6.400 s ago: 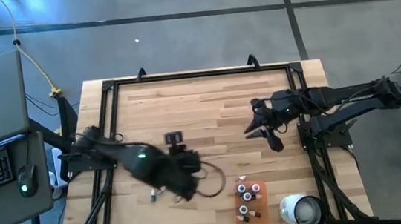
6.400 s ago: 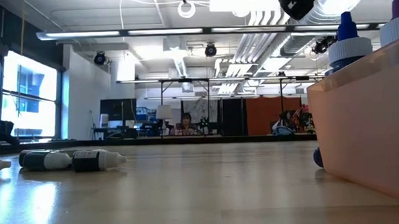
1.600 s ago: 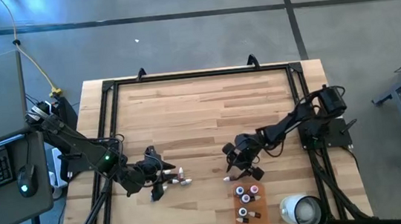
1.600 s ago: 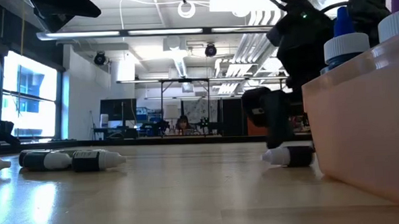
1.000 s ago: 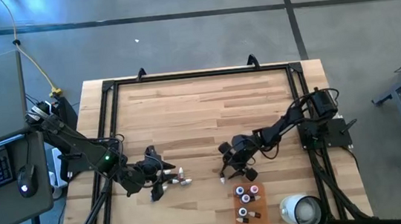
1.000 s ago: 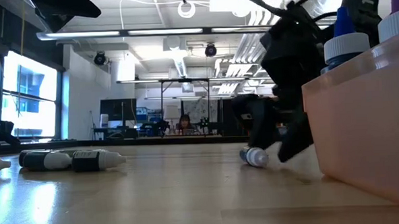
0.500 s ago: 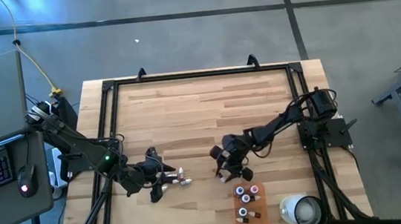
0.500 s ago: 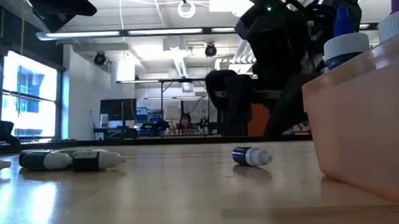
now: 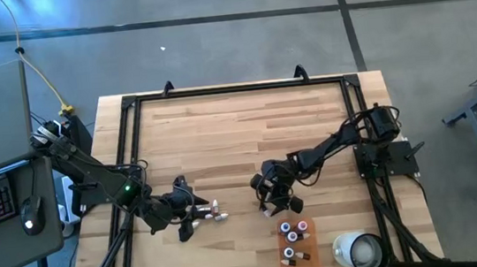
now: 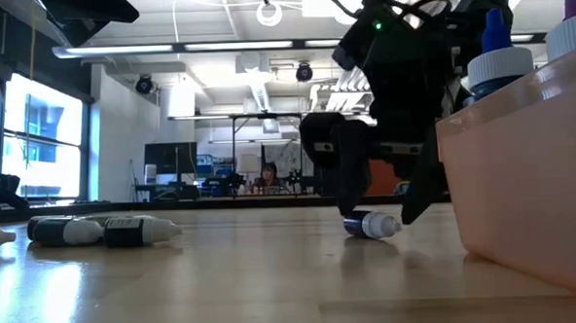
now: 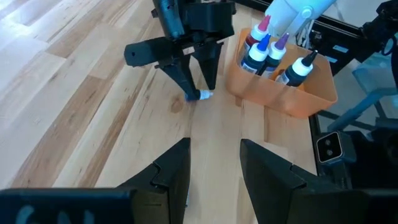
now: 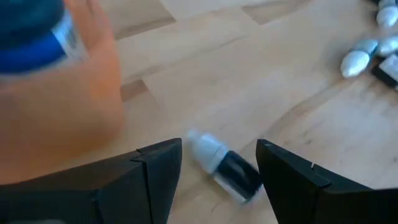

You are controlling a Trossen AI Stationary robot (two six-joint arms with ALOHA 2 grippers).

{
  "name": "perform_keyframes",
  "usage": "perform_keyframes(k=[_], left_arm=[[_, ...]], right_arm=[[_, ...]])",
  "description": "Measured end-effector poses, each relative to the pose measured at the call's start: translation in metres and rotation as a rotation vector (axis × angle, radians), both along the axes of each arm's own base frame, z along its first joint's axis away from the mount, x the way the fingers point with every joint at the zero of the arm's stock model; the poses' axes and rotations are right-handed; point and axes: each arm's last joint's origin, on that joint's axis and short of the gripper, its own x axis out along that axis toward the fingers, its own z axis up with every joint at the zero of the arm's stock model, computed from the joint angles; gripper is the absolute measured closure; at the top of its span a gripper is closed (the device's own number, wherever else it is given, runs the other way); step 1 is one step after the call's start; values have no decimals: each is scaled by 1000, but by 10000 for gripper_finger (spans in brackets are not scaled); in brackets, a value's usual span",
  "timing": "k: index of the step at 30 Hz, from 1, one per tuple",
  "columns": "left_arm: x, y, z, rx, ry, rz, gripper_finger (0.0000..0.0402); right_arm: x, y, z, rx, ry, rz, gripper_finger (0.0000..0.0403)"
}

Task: Pick & Place food coloring
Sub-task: Put the right small purple food coloring bottle into the orange bin

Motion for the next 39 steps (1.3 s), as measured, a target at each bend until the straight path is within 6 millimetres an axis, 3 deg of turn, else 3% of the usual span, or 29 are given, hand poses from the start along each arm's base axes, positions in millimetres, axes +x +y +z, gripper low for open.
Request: perform_keyframes(k=[7, 14, 27, 32, 39], left_arm=[[0, 0, 0, -1, -1, 0, 264], [0, 0, 0, -2, 0, -2, 264], [0, 0, 0, -2, 0, -2, 264], [0, 0, 0, -2, 0, -2, 264], [0, 0, 0, 0, 0, -3, 264]], right_arm=[[4, -8, -17, 20, 12, -1, 202], [6, -17, -19, 70, 70, -85, 208], [7, -18, -17, 78, 72, -137, 322], [9, -19, -5, 141, 80, -202, 328], [3, -18, 47, 245, 23, -232, 327]])
